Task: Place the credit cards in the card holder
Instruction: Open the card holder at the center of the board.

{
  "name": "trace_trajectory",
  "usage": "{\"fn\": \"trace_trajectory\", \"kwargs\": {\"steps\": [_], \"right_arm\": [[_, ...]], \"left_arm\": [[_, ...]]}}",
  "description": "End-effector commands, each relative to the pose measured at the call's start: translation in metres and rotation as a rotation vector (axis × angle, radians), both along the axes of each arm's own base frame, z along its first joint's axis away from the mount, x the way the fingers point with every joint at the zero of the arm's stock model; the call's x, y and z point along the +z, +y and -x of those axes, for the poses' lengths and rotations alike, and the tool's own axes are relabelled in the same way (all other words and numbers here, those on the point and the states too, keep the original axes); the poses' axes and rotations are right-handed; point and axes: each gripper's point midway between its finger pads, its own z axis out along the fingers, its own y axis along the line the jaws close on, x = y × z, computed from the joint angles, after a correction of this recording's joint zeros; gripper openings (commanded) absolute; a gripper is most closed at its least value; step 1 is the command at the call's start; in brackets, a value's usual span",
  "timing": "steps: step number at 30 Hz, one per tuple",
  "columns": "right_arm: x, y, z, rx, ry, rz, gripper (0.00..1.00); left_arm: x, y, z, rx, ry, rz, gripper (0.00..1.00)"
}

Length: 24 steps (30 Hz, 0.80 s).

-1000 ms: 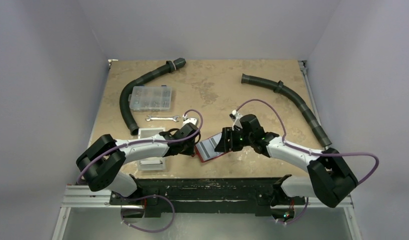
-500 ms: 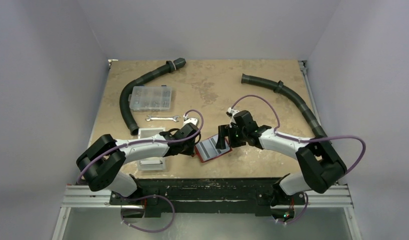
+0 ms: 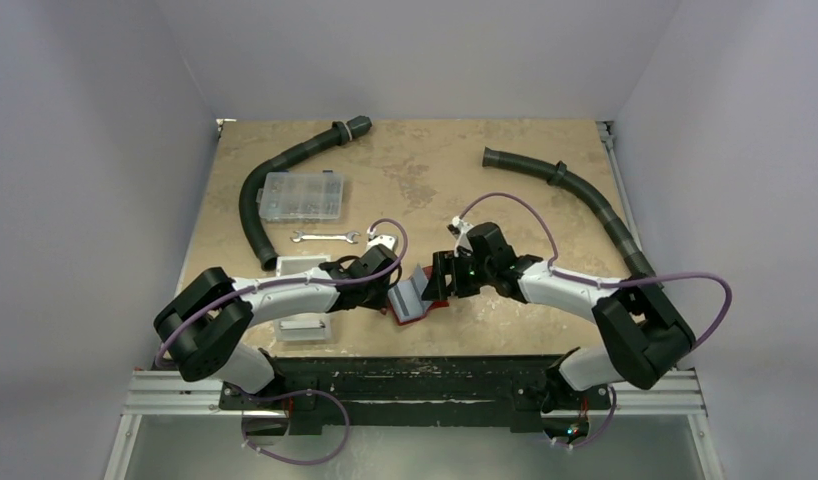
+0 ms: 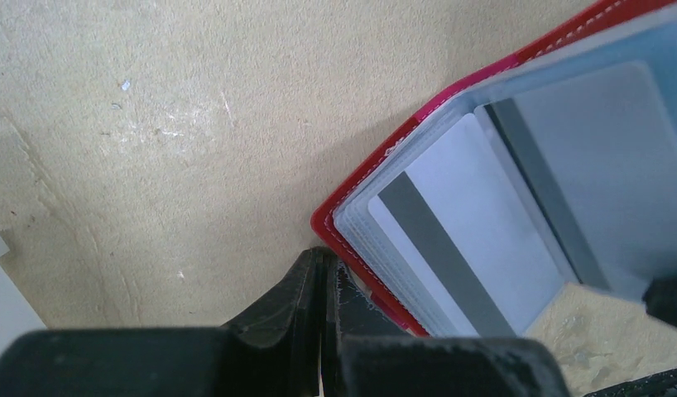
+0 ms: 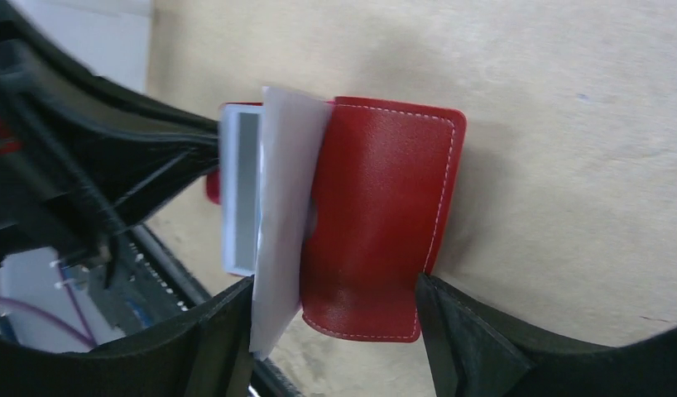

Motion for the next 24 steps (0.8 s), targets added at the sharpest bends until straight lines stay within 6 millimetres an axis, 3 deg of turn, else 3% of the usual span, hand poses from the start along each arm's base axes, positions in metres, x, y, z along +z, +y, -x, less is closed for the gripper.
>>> {"fn": "trace_trajectory", "kwargs": {"steps": [1, 7, 16, 24], "right_arm": [[0.045, 0.033, 0.012, 0.08, -0.036, -0.159, 0.74], [0.047, 0.045, 0.022, 0.101, -0.034, -0.178, 0.75], [0.028, 0.044, 0.009, 0.058, -0.017, -0.1, 0.74], [0.034, 0.048, 0.014, 0.076, -0.007, -0.148, 0.77]], "left_arm": [[0.006, -0.02, -0.013, -0.028, -0.033, 0.045, 0.0], [0.001, -0.019, -0.012, -0.028, -0.023, 0.044, 0.0], [0.002, -0.019, -0.009, -0.03, -0.018, 0.054, 0.0], [-0.001, -0.018, -0.006, -0.033, -0.008, 0.057, 0.0]]}}
